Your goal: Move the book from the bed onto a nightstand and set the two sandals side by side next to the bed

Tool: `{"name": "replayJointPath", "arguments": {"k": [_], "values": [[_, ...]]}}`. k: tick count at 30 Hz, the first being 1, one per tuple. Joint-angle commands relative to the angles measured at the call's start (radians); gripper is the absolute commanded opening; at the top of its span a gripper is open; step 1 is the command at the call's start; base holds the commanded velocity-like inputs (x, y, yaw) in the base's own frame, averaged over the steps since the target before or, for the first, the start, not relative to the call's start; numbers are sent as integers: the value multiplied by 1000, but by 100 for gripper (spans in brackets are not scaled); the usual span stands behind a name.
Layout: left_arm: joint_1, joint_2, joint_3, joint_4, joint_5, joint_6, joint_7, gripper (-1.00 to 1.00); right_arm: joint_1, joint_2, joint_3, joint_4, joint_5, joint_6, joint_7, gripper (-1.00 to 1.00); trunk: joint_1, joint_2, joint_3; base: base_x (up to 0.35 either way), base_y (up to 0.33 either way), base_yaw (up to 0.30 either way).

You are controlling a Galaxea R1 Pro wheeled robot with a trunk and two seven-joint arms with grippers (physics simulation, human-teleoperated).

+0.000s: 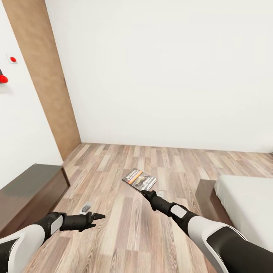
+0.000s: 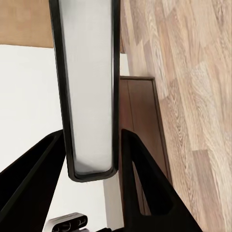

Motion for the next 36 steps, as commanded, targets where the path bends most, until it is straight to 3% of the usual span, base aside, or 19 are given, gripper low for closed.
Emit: {"name": "replayJointPath", "arguments": {"k": [1, 18, 36], "values": [[0, 0, 8, -1, -6, 8, -3, 100, -1, 0, 3, 2, -14, 7, 3, -100, 0, 0, -1, 230, 0, -172], [0, 0, 8, 0, -6, 8, -4, 100, -1, 0, 2, 2, -14, 7, 3, -100, 0, 0, -1, 236, 74, -170], [0, 0, 8, 0, -6, 8, -4, 100, -1, 1, 3, 2, -14, 7, 2, -100, 0, 0, -1, 238, 114, -19]]}}
